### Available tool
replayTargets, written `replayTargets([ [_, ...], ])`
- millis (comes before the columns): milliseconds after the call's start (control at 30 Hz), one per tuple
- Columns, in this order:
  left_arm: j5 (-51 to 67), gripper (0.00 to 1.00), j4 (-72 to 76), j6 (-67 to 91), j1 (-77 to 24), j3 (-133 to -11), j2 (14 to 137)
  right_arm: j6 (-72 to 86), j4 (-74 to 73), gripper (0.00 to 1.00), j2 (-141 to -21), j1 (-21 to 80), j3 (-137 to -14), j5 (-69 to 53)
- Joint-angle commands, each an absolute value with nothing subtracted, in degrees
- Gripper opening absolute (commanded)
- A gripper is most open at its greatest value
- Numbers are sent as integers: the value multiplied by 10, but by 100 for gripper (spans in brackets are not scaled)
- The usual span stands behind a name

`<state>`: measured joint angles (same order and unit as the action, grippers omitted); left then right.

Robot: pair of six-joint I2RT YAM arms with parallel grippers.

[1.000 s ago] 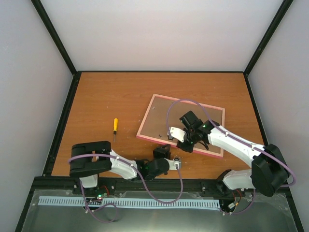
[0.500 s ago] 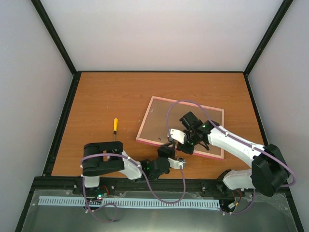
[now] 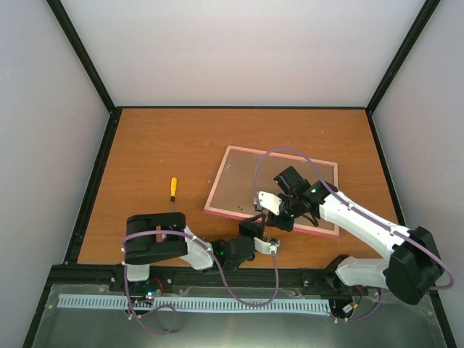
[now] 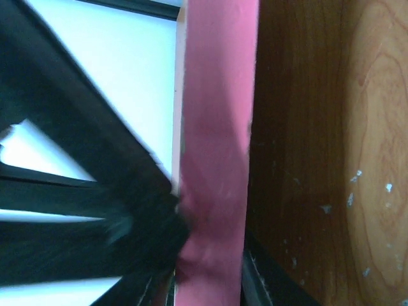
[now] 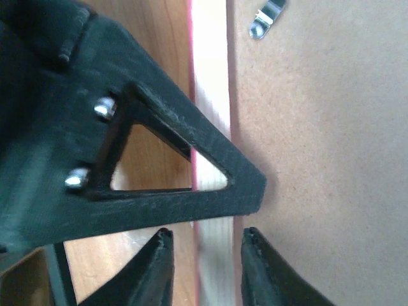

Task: Take the photo out of the frame

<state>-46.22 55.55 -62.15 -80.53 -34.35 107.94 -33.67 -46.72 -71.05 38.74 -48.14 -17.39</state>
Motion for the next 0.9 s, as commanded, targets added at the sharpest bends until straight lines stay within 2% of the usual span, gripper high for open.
replayTargets([
  [0,-471,18,560,-603,-802,-365,1053,-330,-491,40,-654,390,-522,-200],
  [100,-474,15,532,-593,-802,-372,1035,-325,-497,53,-626,390,-542,-181],
  [300,-482,12,426,-555,-800,-402,971,-299,-507,56,-589,381,-602,-118],
  [467,-453,12,161,-417,-792,-492,902,-268,-503,59,-572,352,-669,-55],
  [633,-392,12,-138,-262,-766,-633,886,-250,-504,62,-573,338,-761,-17],
  [867,-340,11,-369,-166,-756,-798,903,-236,-507,62,-598,326,-830,29],
])
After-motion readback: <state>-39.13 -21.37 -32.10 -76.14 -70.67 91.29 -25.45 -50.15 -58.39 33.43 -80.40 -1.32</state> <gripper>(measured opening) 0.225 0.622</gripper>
